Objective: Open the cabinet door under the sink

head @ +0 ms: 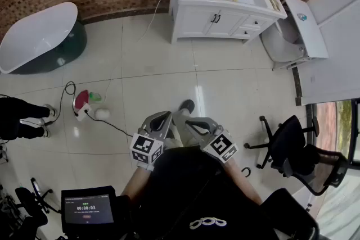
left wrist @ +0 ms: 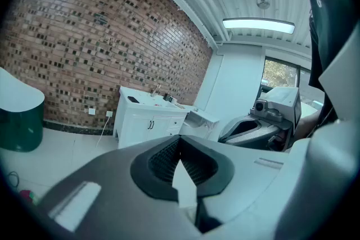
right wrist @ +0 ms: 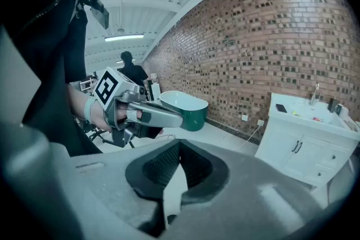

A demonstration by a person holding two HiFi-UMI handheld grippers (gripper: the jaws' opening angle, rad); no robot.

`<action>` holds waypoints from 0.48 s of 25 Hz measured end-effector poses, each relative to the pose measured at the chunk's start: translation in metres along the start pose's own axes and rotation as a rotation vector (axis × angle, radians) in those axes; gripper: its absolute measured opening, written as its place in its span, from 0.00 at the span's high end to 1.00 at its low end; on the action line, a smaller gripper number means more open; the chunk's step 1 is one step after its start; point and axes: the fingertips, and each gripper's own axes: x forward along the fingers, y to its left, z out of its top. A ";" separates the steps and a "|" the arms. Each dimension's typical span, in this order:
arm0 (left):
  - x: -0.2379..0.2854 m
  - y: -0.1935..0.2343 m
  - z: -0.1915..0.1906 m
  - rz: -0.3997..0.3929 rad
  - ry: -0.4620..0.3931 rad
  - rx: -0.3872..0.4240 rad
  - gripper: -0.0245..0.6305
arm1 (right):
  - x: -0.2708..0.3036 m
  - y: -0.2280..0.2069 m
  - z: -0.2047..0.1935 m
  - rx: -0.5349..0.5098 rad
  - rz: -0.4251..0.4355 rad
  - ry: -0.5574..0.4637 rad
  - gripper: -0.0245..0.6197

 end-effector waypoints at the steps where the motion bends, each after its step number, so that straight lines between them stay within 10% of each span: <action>1: 0.005 0.000 0.002 -0.009 0.000 0.009 0.94 | 0.000 -0.004 -0.001 0.006 -0.002 -0.003 0.98; 12: 0.092 0.032 0.052 -0.078 0.054 0.045 0.94 | 0.038 -0.132 0.034 0.073 -0.061 -0.058 0.98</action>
